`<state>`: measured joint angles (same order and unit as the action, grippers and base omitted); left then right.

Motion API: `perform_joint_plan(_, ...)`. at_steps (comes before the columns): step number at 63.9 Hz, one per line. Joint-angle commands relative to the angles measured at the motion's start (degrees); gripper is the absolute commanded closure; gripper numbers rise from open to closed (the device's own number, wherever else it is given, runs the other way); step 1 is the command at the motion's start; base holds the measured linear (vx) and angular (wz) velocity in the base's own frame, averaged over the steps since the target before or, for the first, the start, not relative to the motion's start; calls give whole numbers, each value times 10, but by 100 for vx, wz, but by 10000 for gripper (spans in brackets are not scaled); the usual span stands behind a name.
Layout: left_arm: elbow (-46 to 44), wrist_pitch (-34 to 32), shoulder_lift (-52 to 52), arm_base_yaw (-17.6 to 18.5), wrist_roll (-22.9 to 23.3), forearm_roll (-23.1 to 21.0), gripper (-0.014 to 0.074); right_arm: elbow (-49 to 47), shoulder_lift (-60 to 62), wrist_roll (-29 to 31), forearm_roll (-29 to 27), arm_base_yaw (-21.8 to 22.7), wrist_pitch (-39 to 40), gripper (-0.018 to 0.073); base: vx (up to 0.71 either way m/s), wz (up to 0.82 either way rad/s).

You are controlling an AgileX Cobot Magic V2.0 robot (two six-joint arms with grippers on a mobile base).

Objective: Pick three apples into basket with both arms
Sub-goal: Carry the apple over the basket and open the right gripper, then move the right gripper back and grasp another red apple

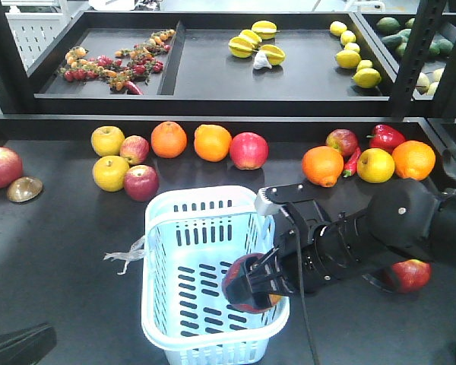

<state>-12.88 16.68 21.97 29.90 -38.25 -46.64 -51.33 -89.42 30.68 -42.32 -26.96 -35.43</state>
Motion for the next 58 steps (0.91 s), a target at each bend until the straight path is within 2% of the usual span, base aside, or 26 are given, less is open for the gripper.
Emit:
perform_joint_plan(1,-15,-24,4,1,3,-14,603,-15,18,36,-49,0,18,49,0,0)
perform_joint_plan(8,-15,-24,4,1,3,-14,603,-15,18,55,-61,0,24,-103,0,0)
perform_joint_plan(12,-15,-24,4,1,3,-14,603,-15,18,58,-63,0,25,-149,0,0)
perform_joint_plan(21,-14,-24,4,1,3,-14,603,-15,18,60,-63,0,25,-153,0,0)
perform_joint_plan(30,-14,-24,4,1,3,-14,603,-15,27,60,-63,0,16,-104,0,0)
perform_joint_plan(36,-14,-24,4,1,3,-14,603,-15,49,42,-50,1,-7,-15,0,0)
perform_joint_plan(41,-14,-24,4,1,3,-14,603,-15,76,9,-17,1,-22,120,0,0)
perform_joint_plan(48,-14,-24,4,1,3,-14,603,-15,113,-81,83,9,-29,375,0,0)
perform_joint_plan(53,-14,-24,4,1,3,-14,603,-15,140,-164,160,40,-34,566,0,0)
perform_joint_plan(58,-14,-24,4,1,3,-14,603,-15,156,-219,231,83,-40,571,0,0)
